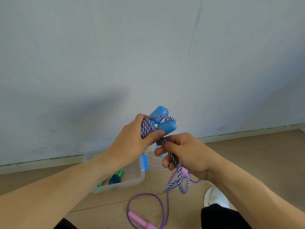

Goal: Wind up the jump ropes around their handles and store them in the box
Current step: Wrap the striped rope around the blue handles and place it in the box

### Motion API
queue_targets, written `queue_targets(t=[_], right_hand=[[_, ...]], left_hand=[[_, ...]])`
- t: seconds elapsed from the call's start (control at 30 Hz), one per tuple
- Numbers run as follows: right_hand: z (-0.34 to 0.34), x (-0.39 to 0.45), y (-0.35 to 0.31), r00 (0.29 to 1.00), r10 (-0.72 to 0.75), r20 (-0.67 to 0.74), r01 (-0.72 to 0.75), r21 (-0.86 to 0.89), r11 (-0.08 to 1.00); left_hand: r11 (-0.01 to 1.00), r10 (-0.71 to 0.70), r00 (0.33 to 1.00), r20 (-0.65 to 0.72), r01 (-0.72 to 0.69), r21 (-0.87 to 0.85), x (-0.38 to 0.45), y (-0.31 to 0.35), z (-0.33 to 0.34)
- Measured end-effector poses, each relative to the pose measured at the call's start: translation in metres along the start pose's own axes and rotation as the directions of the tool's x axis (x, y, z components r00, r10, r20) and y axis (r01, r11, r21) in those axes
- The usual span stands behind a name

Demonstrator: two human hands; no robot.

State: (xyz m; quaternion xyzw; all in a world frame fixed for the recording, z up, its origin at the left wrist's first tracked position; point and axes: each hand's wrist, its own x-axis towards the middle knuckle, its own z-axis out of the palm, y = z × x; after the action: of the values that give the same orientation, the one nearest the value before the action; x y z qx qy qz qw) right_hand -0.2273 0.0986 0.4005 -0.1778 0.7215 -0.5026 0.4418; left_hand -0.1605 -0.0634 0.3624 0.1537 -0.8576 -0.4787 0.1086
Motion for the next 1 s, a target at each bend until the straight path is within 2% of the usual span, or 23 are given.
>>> queue_targets(t=[0.17, 0.27, 0.4, 0.47, 0.57, 0.6, 0.7, 0.77, 0.83, 0.9, 0.93, 1.0], right_hand=[[-0.003, -0.001, -0.005, 0.997, 0.051, -0.051, -0.043, 0.148, 0.988], [-0.005, 0.0, -0.006, 0.99, 0.12, -0.071, -0.103, 0.205, 0.973], [-0.008, 0.002, -0.002, 0.976, 0.205, -0.079, -0.178, 0.266, 0.947], [-0.009, 0.0, -0.001, 0.973, 0.225, -0.049, -0.209, 0.225, 0.952], [-0.014, -0.004, -0.002, 0.969, 0.246, 0.032, -0.248, 0.127, 0.96], [-0.019, -0.006, -0.004, 0.968, 0.246, 0.041, -0.248, 0.046, 0.968], [-0.036, -0.011, -0.011, 0.98, 0.198, -0.022, -0.195, -0.317, 0.928], [-0.047, -0.011, -0.014, 0.986, 0.148, -0.082, -0.168, -0.367, 0.915], [-0.055, -0.009, -0.014, 0.977, 0.163, -0.136, -0.185, -0.168, 0.968], [-0.062, -0.004, -0.012, 0.964, 0.241, -0.113, -0.226, 0.129, 0.965], [-0.065, -0.002, -0.011, 0.959, 0.276, -0.068, -0.246, 0.287, 0.926], [-0.072, 0.004, -0.009, 0.957, 0.291, 0.0, -0.236, 0.585, 0.776]], left_hand=[[0.964, 0.133, 0.984, -0.119, -0.1, 0.244, 0.003, -0.001, 0.004], [0.91, 0.167, 0.984, -0.058, -0.131, 0.393, 0.003, 0.001, 0.009], [0.838, 0.212, 0.975, 0.062, -0.214, 0.502, -0.006, 0.004, 0.019], [0.792, 0.223, 0.971, 0.083, -0.23, 0.565, -0.008, 0.007, 0.018], [0.751, 0.142, 0.979, 0.146, -0.202, 0.628, -0.007, 0.01, 0.015], [0.732, 0.115, 0.978, 0.172, -0.2, 0.651, -0.007, 0.009, 0.015], [0.687, 0.046, 0.962, 0.267, -0.225, 0.691, -0.013, 0.005, 0.021], [0.646, 0.053, 0.924, 0.378, -0.32, 0.693, -0.021, 0.002, 0.027], [0.637, 0.064, 0.861, 0.505, -0.425, 0.644, -0.027, 0.002, 0.032], [0.688, 0.064, 0.808, 0.586, -0.461, 0.561, -0.027, 0.006, 0.031], [0.706, 0.073, 0.793, 0.605, -0.469, 0.53, -0.026, 0.009, 0.029], [0.716, 0.104, 0.774, 0.624, -0.494, 0.493, -0.022, 0.012, 0.024]])
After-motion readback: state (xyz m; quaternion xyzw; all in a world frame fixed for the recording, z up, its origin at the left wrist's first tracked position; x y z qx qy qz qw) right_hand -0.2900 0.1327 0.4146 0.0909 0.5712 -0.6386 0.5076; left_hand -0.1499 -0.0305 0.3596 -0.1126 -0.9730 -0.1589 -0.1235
